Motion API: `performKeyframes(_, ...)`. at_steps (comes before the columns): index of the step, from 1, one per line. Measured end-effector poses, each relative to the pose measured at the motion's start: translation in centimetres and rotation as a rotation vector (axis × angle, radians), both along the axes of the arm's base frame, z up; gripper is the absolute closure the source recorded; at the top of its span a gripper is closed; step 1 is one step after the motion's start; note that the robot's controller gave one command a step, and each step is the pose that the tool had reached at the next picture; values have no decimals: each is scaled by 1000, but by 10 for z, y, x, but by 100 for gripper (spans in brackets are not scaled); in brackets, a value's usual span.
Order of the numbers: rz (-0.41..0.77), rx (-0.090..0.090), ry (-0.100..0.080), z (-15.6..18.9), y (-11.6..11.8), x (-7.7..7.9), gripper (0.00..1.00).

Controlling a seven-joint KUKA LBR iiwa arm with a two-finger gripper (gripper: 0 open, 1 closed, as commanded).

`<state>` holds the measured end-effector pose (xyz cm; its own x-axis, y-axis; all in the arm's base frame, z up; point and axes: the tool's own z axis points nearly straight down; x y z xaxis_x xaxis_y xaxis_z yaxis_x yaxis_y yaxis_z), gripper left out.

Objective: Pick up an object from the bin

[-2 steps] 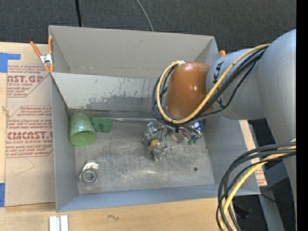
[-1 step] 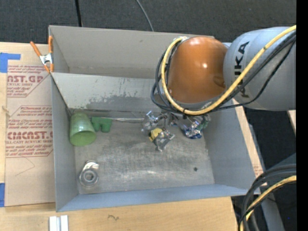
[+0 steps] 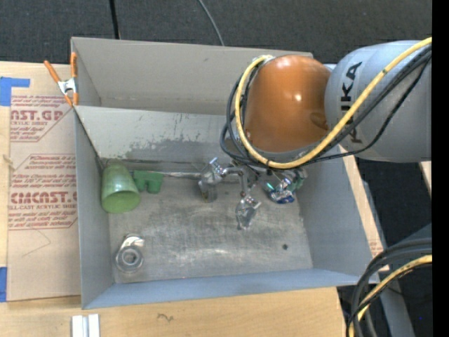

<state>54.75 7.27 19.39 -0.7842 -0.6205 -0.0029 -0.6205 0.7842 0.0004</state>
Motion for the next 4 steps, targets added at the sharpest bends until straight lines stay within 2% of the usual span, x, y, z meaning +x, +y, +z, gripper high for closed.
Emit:
performKeyframes(1,91,0,11,-117,37,-34,0)
performKeyframes(2,421,2,-3,-35,138,-27,0)
performKeyframes(3,685,1,2,-100,172,-52,0)
performKeyframes(4,683,1,-1,-98,172,-51,100)
